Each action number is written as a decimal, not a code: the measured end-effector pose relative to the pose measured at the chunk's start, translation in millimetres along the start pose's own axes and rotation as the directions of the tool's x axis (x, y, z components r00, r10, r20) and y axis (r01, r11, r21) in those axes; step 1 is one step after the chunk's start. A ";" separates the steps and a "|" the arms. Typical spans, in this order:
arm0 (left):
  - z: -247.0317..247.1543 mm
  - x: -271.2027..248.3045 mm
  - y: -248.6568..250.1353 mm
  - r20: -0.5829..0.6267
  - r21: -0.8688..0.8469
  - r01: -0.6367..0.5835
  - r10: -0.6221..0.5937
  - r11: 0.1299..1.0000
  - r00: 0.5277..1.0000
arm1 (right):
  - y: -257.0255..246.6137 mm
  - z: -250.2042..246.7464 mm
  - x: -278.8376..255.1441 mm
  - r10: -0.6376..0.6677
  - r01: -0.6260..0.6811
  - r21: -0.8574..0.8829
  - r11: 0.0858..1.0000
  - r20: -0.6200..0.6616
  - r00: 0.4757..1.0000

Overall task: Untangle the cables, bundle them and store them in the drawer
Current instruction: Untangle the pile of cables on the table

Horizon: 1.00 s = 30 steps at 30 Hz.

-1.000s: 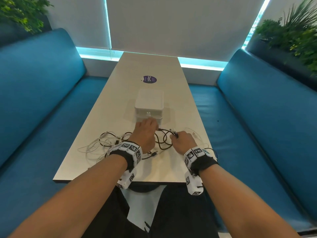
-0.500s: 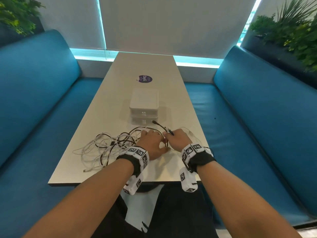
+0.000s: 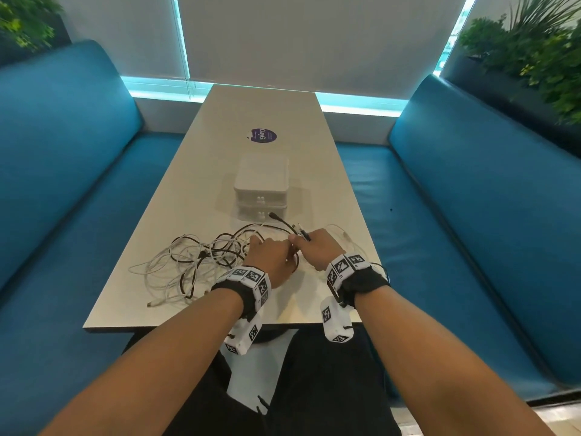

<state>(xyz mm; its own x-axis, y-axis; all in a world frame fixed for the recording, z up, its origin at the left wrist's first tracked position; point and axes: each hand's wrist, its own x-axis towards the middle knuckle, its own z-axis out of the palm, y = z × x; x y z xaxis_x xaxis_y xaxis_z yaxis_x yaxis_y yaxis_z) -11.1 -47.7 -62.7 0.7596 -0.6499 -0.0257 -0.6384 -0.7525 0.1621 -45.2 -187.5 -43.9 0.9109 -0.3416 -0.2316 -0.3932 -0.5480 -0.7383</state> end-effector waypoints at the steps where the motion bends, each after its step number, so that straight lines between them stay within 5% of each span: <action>1: -0.4 -1.5 -0.1 -0.009 0.003 -0.005 0.005 1.000 1.000 | 0.1 -0.9 -1.2 0.003 -0.003 0.007 1.000 0.000 1.000; 6: -2.8 -7.6 0.6 0.017 0.034 -0.024 0.024 0.999 1.000 | 3.0 -2.0 -3.3 0.074 -0.069 0.137 0.988 -0.030 0.997; 10: 0.3 -12.9 5.2 0.023 0.177 -0.182 0.181 0.967 0.983 | 0.6 0.3 0.2 0.044 -0.033 0.145 0.989 -0.074 0.996; 17: 2.6 -16.9 -9.9 0.033 0.303 -0.179 0.177 0.936 0.984 | 18.0 -6.8 0.9 0.007 -0.063 -0.344 0.937 -0.164 0.986; 20: -4.8 -13.6 -23.7 0.038 0.322 -0.195 0.193 0.927 0.980 | 25.8 -21.6 -3.7 0.031 -0.100 -0.385 0.918 -0.181 0.983; 26: -8.2 -8.2 -10.6 0.095 0.372 -0.248 0.229 0.894 0.969 | 8.9 -10.1 -3.9 -0.082 0.082 0.015 0.996 -0.032 0.996; 30: 1.9 -9.1 -2.4 0.141 0.355 -0.299 0.266 0.886 0.954 | -21.1 -9.6 -12.3 -0.135 0.091 0.425 0.901 0.075 0.988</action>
<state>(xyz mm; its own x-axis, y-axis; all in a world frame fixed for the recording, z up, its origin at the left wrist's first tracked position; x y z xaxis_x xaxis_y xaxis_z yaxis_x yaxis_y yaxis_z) -16.7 -40.2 -64.7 0.5371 -0.8349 -0.1203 -0.8370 -0.5098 -0.1989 -49.2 -179.1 -19.4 0.9624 -0.2065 -0.1764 -0.2180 -0.2001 -0.9552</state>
